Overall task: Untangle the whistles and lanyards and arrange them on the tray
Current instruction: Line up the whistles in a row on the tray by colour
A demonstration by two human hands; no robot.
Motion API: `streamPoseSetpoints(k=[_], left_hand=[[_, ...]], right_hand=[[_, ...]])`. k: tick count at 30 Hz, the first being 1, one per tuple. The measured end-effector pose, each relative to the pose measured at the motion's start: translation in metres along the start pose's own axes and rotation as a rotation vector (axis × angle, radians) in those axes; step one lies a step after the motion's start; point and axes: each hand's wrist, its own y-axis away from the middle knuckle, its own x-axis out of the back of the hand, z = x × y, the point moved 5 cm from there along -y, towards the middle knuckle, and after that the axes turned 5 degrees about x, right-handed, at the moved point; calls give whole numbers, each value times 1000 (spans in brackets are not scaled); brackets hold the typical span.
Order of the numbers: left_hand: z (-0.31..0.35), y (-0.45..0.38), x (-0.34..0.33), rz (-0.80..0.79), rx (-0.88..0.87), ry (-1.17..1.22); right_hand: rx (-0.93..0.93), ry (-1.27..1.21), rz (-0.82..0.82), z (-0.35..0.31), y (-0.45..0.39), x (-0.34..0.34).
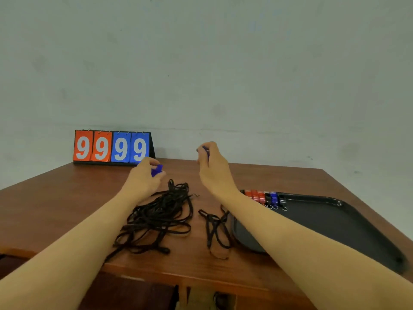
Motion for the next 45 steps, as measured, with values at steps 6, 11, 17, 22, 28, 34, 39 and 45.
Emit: streamPoseSetpoints(k=[6, 11, 17, 22, 28, 34, 39, 45], left_hand=[[103, 27, -73, -21, -297, 43], [167, 34, -154, -143, -397, 88], [208, 22, -230, -173, -551, -119], [217, 14, -258, -114, -701, -291], [211, 18, -265, -69, -704, -251], [208, 21, -260, -93, -663, -190], [206, 25, -276, -195, -643, -202], [205, 27, -279, -196, -689, -198]], right_hand=[[-104, 126, -44, 45, 14, 127], [-232, 266, -57, 105, 20, 214], [-277, 432, -136, 161, 22, 256], [-222, 688, -163, 187, 36, 268], [-104, 916, -195, 178, 48, 258], [-111, 1075, -167, 166, 47, 259], [-192, 1004, -239, 176, 54, 251], [-212, 921, -248, 188, 53, 245]])
